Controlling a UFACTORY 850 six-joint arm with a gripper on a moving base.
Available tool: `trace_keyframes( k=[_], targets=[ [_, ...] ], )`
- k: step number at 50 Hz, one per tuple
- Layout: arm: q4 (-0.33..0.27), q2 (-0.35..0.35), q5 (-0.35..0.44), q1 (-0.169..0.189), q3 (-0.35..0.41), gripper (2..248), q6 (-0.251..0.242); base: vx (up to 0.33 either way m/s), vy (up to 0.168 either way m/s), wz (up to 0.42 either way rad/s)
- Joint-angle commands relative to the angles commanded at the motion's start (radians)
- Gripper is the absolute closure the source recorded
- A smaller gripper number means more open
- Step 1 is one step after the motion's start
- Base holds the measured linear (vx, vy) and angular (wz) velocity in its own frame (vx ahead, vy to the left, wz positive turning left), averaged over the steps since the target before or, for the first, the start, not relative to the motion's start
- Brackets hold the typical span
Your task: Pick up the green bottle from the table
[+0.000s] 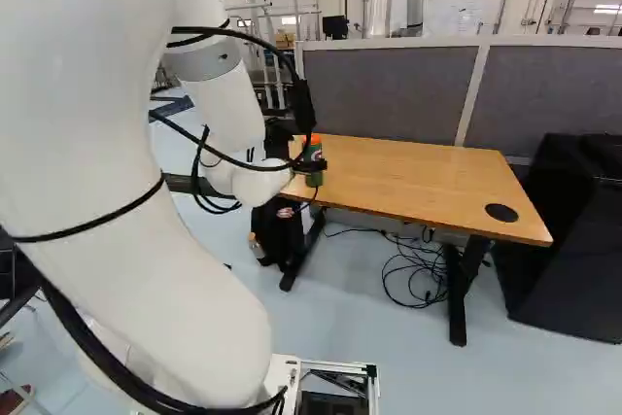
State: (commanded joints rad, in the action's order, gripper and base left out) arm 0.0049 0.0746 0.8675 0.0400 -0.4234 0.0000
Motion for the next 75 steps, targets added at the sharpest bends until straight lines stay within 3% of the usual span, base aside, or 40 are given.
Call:
trace_keyframes(
  k=[33, 60, 61, 65, 66, 70, 71, 75],
  targets=[
    [0.061, 0.160, -0.092, 0.022, -0.178, 3, 0.000, 0.000, 0.000, 0.000],
    [0.066, 0.281, -0.098, 0.036, -0.324, 3, 0.000, 0.000, 0.000, 0.000],
    [0.066, 0.284, -0.098, 0.037, -0.328, 24, 0.000, 0.000, 0.000, 0.000],
    [0.066, 0.291, -0.098, 0.039, -0.336, 24, 0.000, 0.000, 0.000, 0.000],
    [0.066, 0.292, -0.098, 0.039, -0.337, 90, 0.000, 0.000, 0.000, 0.000],
    [0.066, 0.294, -0.098, 0.039, -0.340, 90, 0.000, 0.000, 0.000, 0.000],
    [0.066, 0.294, -0.098, 0.039, -0.341, 159, 0.000, 0.000, 0.000, 0.000],
    [0.066, 0.295, -0.098, 0.040, -0.342, 159, 0.000, 0.000, 0.000, 0.000]
  ],
)
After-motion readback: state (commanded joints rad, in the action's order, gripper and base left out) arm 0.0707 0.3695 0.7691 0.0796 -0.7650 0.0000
